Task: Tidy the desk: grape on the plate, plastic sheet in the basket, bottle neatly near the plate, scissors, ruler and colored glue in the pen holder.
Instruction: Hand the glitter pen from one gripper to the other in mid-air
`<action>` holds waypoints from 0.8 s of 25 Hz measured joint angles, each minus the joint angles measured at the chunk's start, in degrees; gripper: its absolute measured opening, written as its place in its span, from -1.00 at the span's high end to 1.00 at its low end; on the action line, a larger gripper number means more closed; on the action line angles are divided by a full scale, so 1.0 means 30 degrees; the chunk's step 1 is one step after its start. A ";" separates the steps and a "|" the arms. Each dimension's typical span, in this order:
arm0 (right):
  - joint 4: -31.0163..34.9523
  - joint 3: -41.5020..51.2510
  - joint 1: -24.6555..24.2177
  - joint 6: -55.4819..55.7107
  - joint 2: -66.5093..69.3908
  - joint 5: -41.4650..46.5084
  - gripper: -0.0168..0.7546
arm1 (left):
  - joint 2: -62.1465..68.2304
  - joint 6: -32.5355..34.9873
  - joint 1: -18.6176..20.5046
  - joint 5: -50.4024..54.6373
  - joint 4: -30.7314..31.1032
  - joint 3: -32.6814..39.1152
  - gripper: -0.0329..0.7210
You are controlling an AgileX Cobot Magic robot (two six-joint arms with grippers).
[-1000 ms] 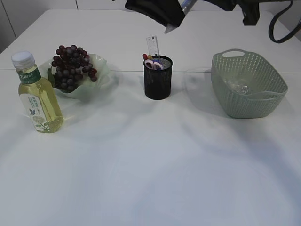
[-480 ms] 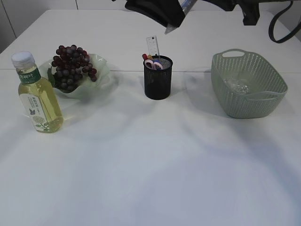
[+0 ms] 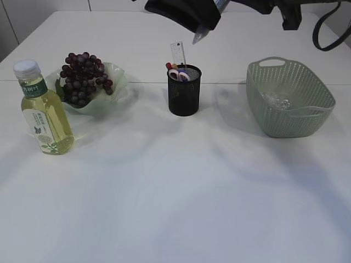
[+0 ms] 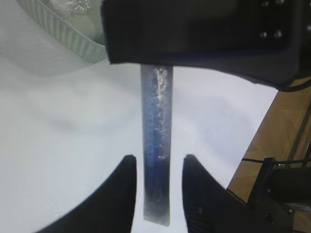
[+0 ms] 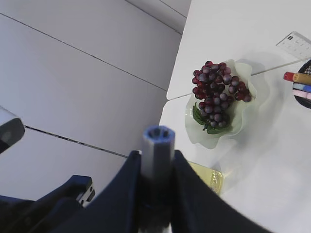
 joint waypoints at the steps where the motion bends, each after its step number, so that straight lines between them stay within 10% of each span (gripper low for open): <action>1: 0.0000 0.0000 0.0000 0.0000 0.0000 0.0000 0.58 | 0.0000 0.0000 0.0000 0.0000 0.0000 0.0000 0.29; 20: -0.0024 0.0000 0.0000 -0.1562 0.0000 0.0043 0.59 | -0.0385 -0.0109 0.0202 -0.0033 0.0208 0.0000 0.23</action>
